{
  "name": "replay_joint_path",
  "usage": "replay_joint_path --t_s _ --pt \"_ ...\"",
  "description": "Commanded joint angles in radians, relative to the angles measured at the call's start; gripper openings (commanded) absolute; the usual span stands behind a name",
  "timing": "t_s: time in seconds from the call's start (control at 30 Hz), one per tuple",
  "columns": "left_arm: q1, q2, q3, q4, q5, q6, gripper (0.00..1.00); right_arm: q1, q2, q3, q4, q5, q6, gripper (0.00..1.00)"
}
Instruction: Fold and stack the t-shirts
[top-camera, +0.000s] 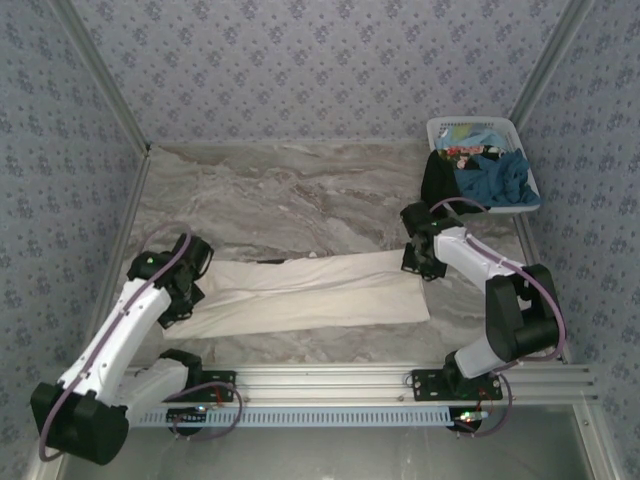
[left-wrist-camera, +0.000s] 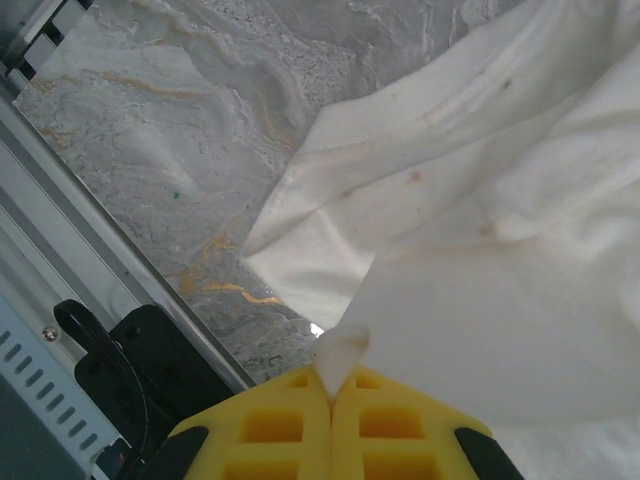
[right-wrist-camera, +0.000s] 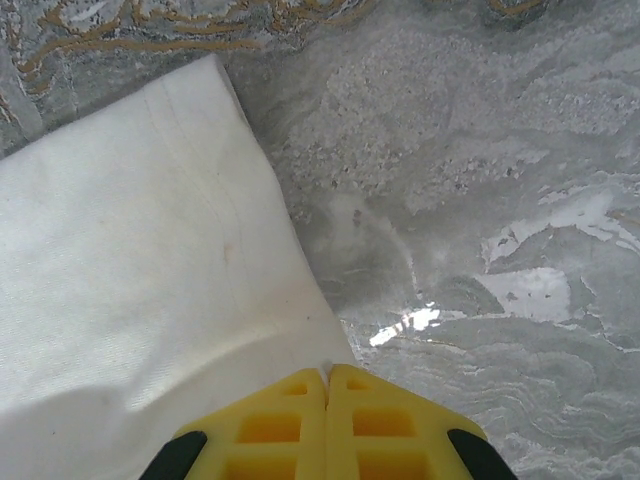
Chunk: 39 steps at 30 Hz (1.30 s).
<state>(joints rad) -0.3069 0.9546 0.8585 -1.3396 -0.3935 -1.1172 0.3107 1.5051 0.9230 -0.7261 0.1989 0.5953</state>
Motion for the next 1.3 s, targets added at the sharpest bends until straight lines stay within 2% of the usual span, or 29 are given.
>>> replay_joint_path --t_s 0.0,0.07,0.13,0.23,0.3,0.33,0.47,0.53,0.6,0.7,0.83,0.93,1.13,1.27 --pt "-0.005 0.020 -0.032 -0.024 -0.019 -0.051 0.00 0.008 -0.001 -0.010 -0.039 0.024 0.025 0.00" --pt "-0.005 0.023 -0.050 0.003 -0.008 -0.051 0.00 0.013 -0.002 -0.011 -0.049 0.023 0.027 0.02" --pt "-0.004 0.025 -0.067 0.031 0.008 -0.045 0.00 0.016 -0.012 -0.013 -0.068 0.026 0.054 0.16" --pt "-0.004 0.044 -0.070 0.048 0.037 -0.026 0.27 0.024 -0.064 -0.008 -0.111 0.054 0.081 0.37" --pt "-0.008 0.054 -0.037 0.037 0.028 -0.017 0.43 0.025 -0.113 0.006 -0.136 0.072 0.086 0.43" --pt "-0.006 0.055 -0.016 0.034 0.018 -0.012 0.45 0.025 -0.131 0.013 -0.137 0.071 0.085 0.43" --pt "0.025 0.121 0.080 0.128 0.040 0.074 0.41 0.029 -0.156 0.032 -0.067 0.015 0.043 0.35" --pt "0.073 0.190 0.092 0.259 0.151 0.127 0.37 0.028 -0.132 0.012 0.025 -0.109 0.001 0.32" --pt "0.111 0.275 0.092 0.389 0.265 0.146 0.28 0.036 -0.084 0.014 0.083 -0.166 -0.014 0.28" --pt "0.137 0.434 0.139 0.503 0.330 0.166 0.23 0.048 -0.006 0.028 0.152 -0.212 -0.017 0.26" --pt "0.174 0.637 0.223 0.519 0.337 0.212 0.21 0.041 0.107 0.047 0.167 -0.243 -0.009 0.26" --pt "0.236 0.747 0.237 0.530 0.351 0.245 0.18 0.032 0.189 0.089 0.136 -0.195 -0.015 0.26" --pt "0.336 0.890 0.274 0.539 0.313 0.340 0.13 -0.016 0.327 0.204 0.042 -0.142 -0.038 0.27" --pt "0.370 0.916 0.346 0.537 0.282 0.402 0.12 -0.040 0.395 0.250 -0.017 -0.113 -0.039 0.27"
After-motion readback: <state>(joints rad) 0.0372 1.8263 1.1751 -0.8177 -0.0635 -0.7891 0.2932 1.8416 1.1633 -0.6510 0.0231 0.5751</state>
